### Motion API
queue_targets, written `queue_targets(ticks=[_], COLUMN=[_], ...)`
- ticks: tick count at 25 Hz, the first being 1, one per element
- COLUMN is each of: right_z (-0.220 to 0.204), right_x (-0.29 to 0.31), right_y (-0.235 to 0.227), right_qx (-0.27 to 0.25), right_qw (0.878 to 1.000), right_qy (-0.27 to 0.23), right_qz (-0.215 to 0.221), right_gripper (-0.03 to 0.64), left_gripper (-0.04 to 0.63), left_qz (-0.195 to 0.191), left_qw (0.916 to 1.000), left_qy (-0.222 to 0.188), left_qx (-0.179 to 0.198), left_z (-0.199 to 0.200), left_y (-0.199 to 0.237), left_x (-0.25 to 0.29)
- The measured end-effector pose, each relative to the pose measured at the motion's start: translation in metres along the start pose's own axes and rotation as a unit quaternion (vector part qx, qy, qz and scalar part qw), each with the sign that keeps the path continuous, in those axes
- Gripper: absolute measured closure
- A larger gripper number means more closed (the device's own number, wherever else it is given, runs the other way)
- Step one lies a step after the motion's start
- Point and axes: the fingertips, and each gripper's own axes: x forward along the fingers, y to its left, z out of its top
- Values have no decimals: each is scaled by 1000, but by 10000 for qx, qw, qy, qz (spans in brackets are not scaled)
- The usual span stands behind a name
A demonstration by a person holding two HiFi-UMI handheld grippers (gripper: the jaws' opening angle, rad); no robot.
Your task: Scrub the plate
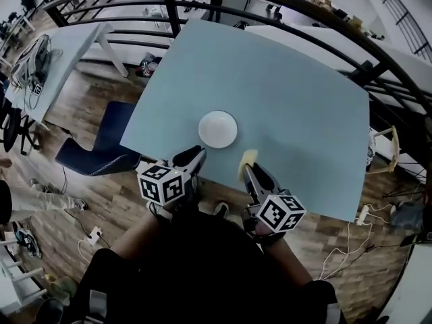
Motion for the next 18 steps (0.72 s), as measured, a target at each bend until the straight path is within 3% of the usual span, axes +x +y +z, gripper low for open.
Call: queue_targets(ticks=[6,11,15,18], right_z=[10,6,-8,-18], right_x=[58,133,191,232], right_y=[-16,-34,-40,-39], right_qx=[-138,-221,-344,-494], right_qw=[9989,9958,9924,9888], right_qy=[164,527,927,1220], right_qz=[-409,-721,-739,-707], right_gripper=[512,512,512,512], left_gripper=[531,516,463,462], left_qz=[233,247,321,79], left_qw=[9964,9861,9737,9682], left_qy=[606,1184,1765,1934], left_qx=[-538,-1143,-1405,-1583], left_z=[0,-14,-41,-49], left_y=[88,151,181,182], left_x=[47,89,114,121])
